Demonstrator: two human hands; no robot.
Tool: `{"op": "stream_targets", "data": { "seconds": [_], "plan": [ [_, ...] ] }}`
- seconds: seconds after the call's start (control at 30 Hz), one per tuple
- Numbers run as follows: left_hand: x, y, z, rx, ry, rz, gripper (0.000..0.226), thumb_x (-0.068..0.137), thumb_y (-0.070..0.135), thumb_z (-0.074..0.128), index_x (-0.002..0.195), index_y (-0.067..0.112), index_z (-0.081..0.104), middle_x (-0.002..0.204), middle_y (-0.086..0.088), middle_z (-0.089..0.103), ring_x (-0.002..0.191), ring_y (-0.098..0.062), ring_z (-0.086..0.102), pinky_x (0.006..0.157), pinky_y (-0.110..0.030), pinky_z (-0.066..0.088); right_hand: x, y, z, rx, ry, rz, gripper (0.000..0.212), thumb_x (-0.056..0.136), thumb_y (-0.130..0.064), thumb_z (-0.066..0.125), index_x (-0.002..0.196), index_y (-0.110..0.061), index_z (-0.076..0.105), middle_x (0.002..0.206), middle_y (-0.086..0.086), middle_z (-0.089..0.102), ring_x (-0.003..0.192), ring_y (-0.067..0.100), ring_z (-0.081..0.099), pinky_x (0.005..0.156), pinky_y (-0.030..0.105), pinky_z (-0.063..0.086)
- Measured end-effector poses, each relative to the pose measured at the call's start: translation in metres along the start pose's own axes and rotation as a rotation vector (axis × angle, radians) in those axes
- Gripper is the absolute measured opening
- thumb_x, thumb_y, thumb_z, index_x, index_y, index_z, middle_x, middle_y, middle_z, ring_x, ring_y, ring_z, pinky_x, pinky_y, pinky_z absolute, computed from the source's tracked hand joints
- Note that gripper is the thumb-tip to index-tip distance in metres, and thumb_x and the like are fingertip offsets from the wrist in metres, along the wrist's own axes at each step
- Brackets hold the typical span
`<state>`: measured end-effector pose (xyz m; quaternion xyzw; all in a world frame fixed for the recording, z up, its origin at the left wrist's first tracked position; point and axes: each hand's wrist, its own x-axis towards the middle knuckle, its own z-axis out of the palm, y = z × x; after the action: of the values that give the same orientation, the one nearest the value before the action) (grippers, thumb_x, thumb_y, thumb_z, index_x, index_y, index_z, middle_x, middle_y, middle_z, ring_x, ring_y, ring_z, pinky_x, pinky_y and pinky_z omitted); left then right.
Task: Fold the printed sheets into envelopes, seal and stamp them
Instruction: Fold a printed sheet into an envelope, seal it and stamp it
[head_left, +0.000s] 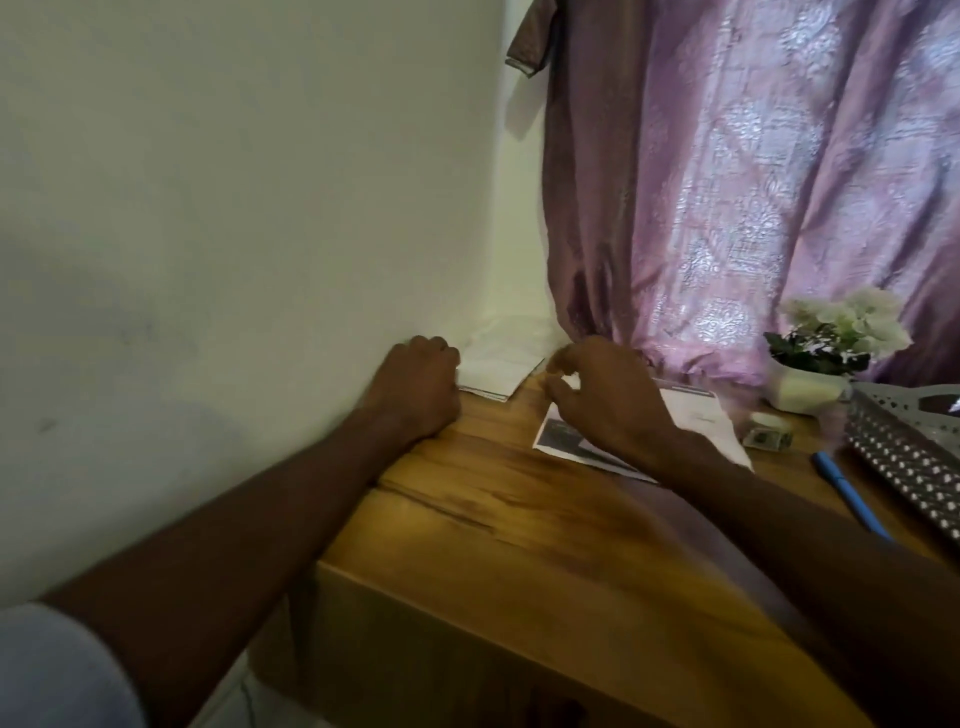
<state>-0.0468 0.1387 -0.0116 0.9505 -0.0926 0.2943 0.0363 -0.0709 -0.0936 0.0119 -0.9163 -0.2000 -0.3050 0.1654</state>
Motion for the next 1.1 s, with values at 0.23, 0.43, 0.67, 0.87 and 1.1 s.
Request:
{"op": "stream_targets", "data": {
  "seconds": [0.23, 0.43, 0.67, 0.87, 1.1],
  "plan": [
    [-0.002, 0.002, -0.002, -0.044, 0.034, -0.011, 0.024, 0.093, 0.015, 0.063, 0.116, 0.009, 0.068, 0.138, -0.007, 0.054, 0.112, -0.027, 0.058, 0.098, -0.042, 0.050, 0.035, -0.044, 0.051, -0.082, -0.200, 0.117, 0.044, 0.092, -0.046, 0.069, 0.126, -0.018, 0.067, 0.128, 0.008, 0.057, 0.120, 0.028, 0.054, 0.097, 0.043, 0.050],
    [0.000, 0.001, -0.004, -0.260, 0.164, 0.017, 0.018, 0.099, 0.020, 0.059, 0.108, 0.008, 0.068, 0.123, -0.008, 0.058, 0.106, -0.024, 0.056, 0.093, -0.041, 0.051, 0.034, -0.047, 0.053, 0.148, -0.026, 0.149, 0.020, 0.088, -0.018, 0.071, 0.106, -0.014, 0.080, 0.106, 0.005, 0.075, 0.090, 0.018, 0.065, 0.076, 0.029, 0.047],
    [-0.004, 0.002, -0.016, -0.600, 0.510, 0.031, 0.021, 0.110, 0.012, 0.044, 0.104, 0.006, 0.064, 0.103, -0.003, 0.054, 0.093, -0.017, 0.052, 0.082, -0.030, 0.045, 0.014, -0.023, -0.001, 0.746, 0.036, 0.187, 0.012, 0.088, -0.020, 0.080, 0.100, -0.023, 0.079, 0.092, -0.016, 0.075, 0.083, 0.001, 0.071, 0.069, 0.011, 0.052],
    [-0.011, 0.016, -0.027, -0.834, 0.600, -0.017, 0.040, 0.111, 0.032, 0.043, 0.093, 0.009, 0.071, 0.095, -0.004, 0.069, 0.094, -0.022, 0.064, 0.081, -0.042, 0.051, -0.006, 0.019, -0.053, 1.307, 0.100, 0.260, 0.022, 0.088, -0.018, 0.077, 0.108, -0.009, 0.077, 0.100, 0.009, 0.079, 0.091, 0.022, 0.075, 0.083, 0.033, 0.062],
    [-0.011, 0.058, -0.057, -0.852, 0.574, 0.062, 0.043, 0.110, 0.026, 0.046, 0.084, 0.004, 0.072, 0.083, -0.007, 0.070, 0.081, -0.021, 0.064, 0.073, -0.035, 0.048, -0.017, 0.074, -0.079, 1.829, -0.009, 0.380, 0.026, 0.086, -0.020, 0.070, 0.111, -0.010, 0.071, 0.097, 0.007, 0.070, 0.092, 0.022, 0.066, 0.077, 0.035, 0.054]
  ]
}}
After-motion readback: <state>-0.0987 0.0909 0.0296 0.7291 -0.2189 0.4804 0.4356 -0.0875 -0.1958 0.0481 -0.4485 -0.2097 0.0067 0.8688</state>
